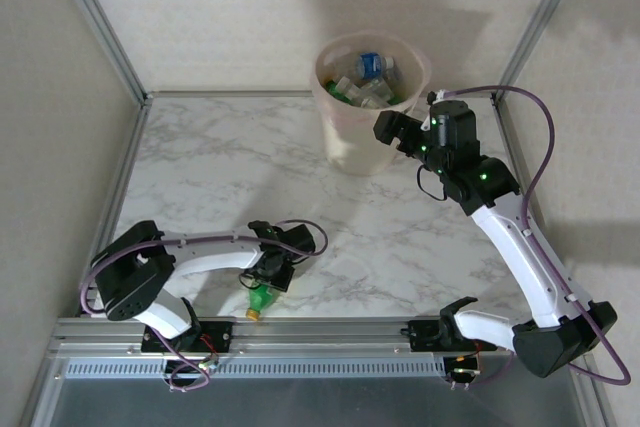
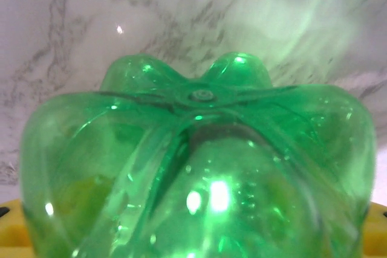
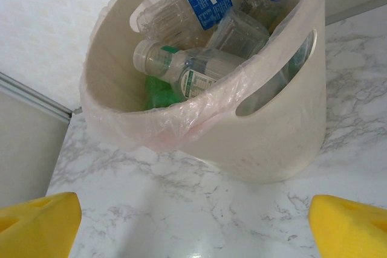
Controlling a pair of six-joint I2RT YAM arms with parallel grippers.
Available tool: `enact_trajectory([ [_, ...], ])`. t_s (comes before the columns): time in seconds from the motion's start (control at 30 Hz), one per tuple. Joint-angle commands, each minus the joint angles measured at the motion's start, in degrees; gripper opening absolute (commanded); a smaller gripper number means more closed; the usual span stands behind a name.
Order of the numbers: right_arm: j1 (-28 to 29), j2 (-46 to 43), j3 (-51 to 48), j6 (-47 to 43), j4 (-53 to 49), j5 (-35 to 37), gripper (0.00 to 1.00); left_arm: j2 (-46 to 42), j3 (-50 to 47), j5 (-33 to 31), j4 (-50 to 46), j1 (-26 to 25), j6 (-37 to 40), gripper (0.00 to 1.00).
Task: Put the plastic bottles in the bin
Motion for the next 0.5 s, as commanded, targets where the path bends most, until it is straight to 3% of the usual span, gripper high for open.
enact_trajectory([
  [0.0, 0.20, -0.58, 0.33, 0.57, -0.10, 0.70, 0.97, 0.83, 4.13, -4.08, 0.32, 0.37, -0.53, 0.58],
  [0.23, -0.17, -2.73, -0.71, 2.09, -1.30, 4.87, 0.97, 0.71, 19.33, -7.08, -6.71, 1.61, 0.26, 0.57],
  [0.47, -5.75, -6.77, -3.82, 3.41, -4.71, 5.75, 0.97, 0.91, 42.05, -7.03, -11.62, 10.40, 2.13, 0.54],
])
